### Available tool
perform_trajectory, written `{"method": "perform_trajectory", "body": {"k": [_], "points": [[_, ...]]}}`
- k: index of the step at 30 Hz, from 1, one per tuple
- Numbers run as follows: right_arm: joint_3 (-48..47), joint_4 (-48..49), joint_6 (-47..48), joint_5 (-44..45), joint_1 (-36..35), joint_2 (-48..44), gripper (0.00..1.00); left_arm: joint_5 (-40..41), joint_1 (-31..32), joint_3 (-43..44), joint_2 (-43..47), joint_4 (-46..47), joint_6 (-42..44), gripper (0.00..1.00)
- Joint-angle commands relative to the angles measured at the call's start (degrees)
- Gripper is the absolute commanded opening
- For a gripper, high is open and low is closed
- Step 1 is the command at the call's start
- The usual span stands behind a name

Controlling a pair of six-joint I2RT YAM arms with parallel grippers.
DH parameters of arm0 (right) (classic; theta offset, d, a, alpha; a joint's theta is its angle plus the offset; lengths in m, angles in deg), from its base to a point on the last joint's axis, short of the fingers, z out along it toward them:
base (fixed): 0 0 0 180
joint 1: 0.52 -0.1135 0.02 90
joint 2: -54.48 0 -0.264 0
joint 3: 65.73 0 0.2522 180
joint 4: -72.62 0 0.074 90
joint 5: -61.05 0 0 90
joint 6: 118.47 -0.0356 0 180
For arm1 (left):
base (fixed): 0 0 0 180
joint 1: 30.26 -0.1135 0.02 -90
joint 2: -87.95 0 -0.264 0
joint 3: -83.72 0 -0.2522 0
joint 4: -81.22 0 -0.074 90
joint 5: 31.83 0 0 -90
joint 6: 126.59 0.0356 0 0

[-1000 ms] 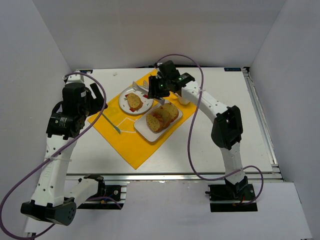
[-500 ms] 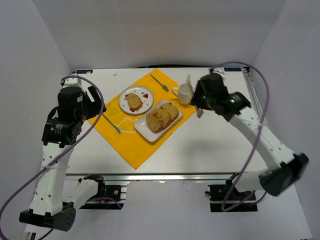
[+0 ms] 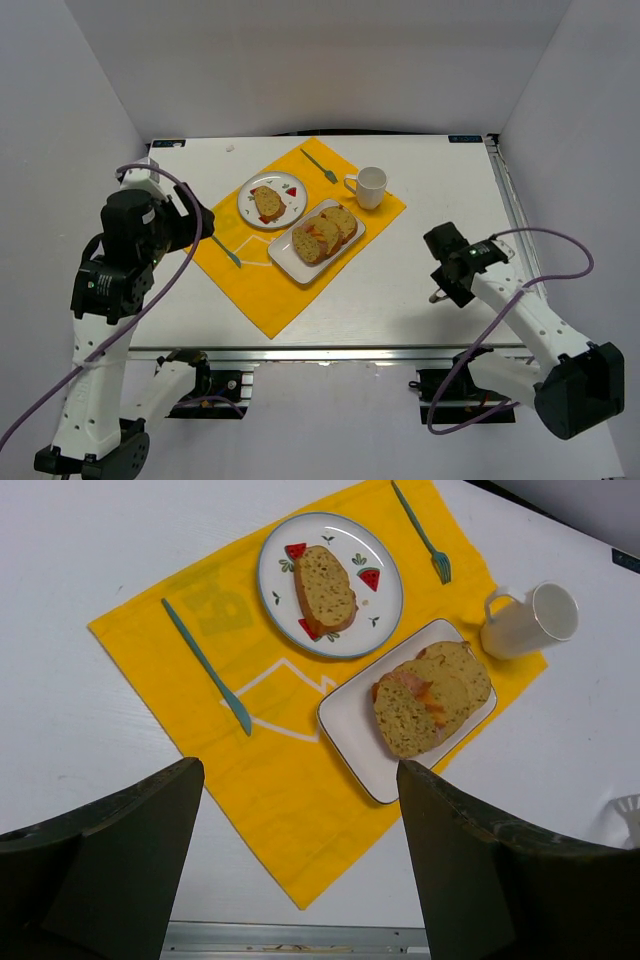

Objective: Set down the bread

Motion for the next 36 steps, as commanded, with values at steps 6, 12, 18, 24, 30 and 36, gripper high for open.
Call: {"method": "perform_trajectory", "body": {"k": [6,12,18,24,30,36], "points": [[8.84,3.84,-17.65,2.23,0.69,4.29,0.56,-2.33,0.46,2.68,1.35,-3.12,-0.49,0.89],[12.36,12.45,-14.23,0.04,0.69,12.45,0.58,-1.89,0.37,4.09,1.26,-5.40,0.48,0.89],[12.71,14.48,-12.74,-1.37,0.60,13.09,0.87,-1.62,0.46,3.57,1.88,-6.11,0.92,0.89],[9.82,10.38,-10.72,-2.25,0.34,8.00,0.89,-1.19,0.37,3.83,1.88,-5.94,0.92,0.89],[0.24,-1.31,-4.13,-4.62,-0.80,-2.00,0.90,-0.66,0.46,5.41,2.05,-6.20,1.27,0.89],[-5.21,-9.59,-1.31,-8.05,-0.80,-14.39,0.89,-0.40,0.46,6.02,2.32,-6.99,1.18,0.89]]}}
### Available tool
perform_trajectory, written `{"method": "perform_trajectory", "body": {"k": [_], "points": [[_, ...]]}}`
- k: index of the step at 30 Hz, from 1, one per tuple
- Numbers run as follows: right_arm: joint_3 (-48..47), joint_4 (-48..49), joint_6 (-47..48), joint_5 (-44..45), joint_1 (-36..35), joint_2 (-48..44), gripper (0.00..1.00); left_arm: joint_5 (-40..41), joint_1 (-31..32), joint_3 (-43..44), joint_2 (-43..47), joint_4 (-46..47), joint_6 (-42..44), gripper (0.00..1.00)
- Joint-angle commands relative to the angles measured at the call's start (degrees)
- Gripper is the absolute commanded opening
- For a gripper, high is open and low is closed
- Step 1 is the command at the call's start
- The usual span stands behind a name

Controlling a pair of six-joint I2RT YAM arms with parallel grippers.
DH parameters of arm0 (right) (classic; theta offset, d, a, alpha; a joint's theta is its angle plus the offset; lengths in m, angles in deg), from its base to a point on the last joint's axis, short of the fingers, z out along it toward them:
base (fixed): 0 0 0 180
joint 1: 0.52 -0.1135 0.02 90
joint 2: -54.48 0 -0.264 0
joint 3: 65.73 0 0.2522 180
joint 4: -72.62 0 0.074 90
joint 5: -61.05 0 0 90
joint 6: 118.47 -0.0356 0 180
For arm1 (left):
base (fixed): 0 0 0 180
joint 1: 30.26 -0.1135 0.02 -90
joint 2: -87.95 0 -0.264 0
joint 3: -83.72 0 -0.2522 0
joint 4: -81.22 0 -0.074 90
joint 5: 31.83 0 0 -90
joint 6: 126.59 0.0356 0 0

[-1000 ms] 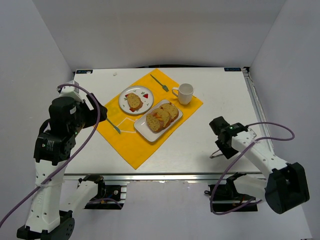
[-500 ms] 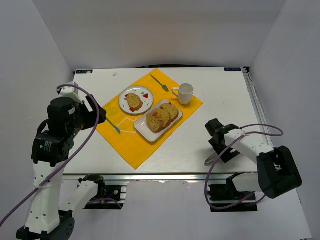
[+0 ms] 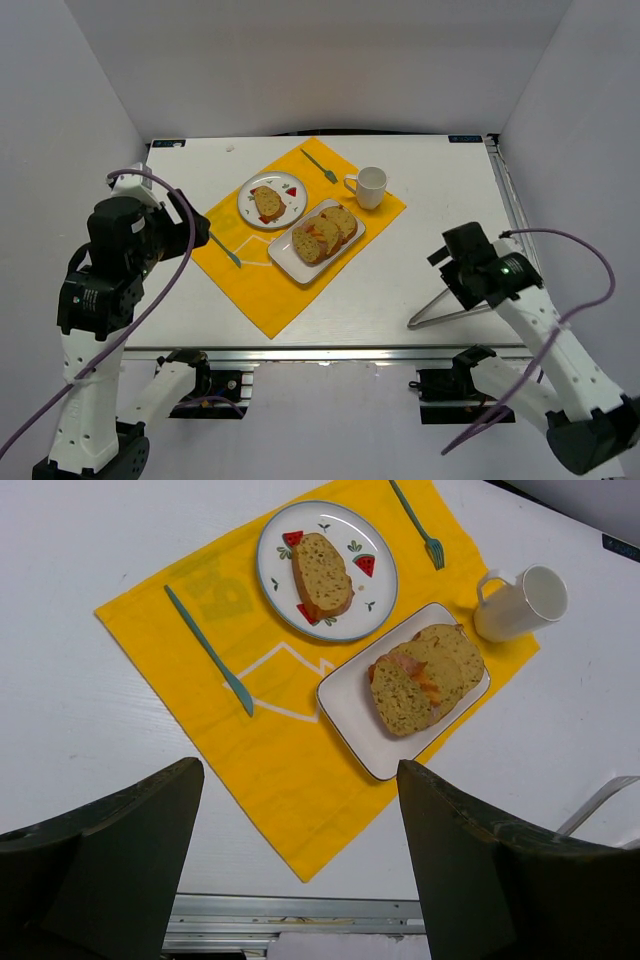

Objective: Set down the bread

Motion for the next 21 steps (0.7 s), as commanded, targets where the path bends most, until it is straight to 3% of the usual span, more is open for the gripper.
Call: {"method": "perform_trajectory", "body": {"k": [1,5,21], "points": [[-2.55,-9.53,1.86,-1.93,-0.06,-7.14,0.89,0.76,0.20,2.07,0.53,-0.92,0.77,0.89],[-4.40,-9.98,4.39,-3.25,-0.15,-12.07,0.89,0.77,0.11,1.46,0.61,-0.48,0.68,0.90],[-6.77,-6.55,12.58,-2.46,-0.15,-12.52,0.89,-0.03,0.11,1.02,-0.35,0.67,-0.03,0.89]]}}
